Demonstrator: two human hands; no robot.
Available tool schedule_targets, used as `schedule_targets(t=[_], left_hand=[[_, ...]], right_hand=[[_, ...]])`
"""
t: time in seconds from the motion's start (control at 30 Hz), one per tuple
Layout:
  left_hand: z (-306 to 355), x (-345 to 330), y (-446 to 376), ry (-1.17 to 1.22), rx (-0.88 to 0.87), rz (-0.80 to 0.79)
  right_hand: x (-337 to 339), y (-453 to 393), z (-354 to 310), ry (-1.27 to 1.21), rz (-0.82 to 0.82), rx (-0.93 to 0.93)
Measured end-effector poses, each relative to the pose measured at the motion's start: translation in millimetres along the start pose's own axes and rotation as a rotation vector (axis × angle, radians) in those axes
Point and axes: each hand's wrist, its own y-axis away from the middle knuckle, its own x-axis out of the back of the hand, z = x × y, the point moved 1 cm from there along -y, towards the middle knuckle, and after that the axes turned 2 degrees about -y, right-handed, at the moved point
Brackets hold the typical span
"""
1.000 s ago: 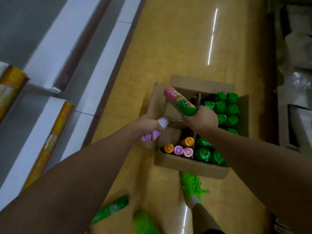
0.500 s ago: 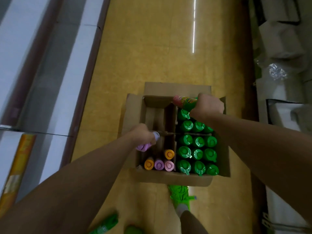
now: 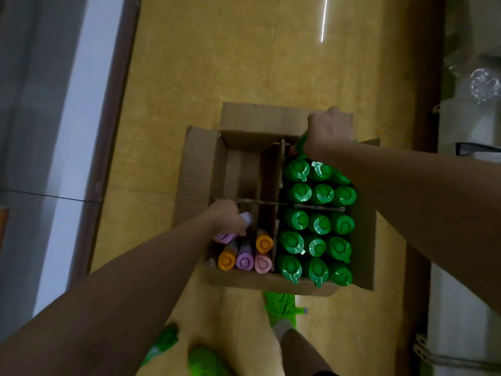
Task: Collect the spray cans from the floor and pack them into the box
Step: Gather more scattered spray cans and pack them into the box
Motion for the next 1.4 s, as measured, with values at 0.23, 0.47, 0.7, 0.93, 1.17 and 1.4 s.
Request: schedule_targets(t=[0.23,0.47,0.7,0.93,1.17,1.4], left_hand=[[-3.1,-26.8,-52.0,-0.119,-0.043,-0.002],[-9.1,-64.6,-102.3,-0.172,0.032,-0.075],[-18.1,-96.1,-132.5,-0.106,0.047,-0.128],[-10.9,-90.5,-130.6,0.030,0.096,-0.285],[-19.8,-93.9,-126.0,0.215,0.073,-0.212],[-36.0,-104.5,-117.5,0.327,0.011,0.039]], right_hand=[[-59.4,-36.8,4.1,-0.093,0.021,-0.023],[-112.6,-66.6,13.6,-0.105,0.043,0.062],[-142.7,-82.1,14.4,-0.115,0.034,0.016],[-152.2,-73.9,10.2,-0.091,0.113,-0.041],[-164.9,-37.9,-5.4,-0.085,0.291,-0.072],[-185.0,6.3,-28.7,-0.086,0.258,0.149]])
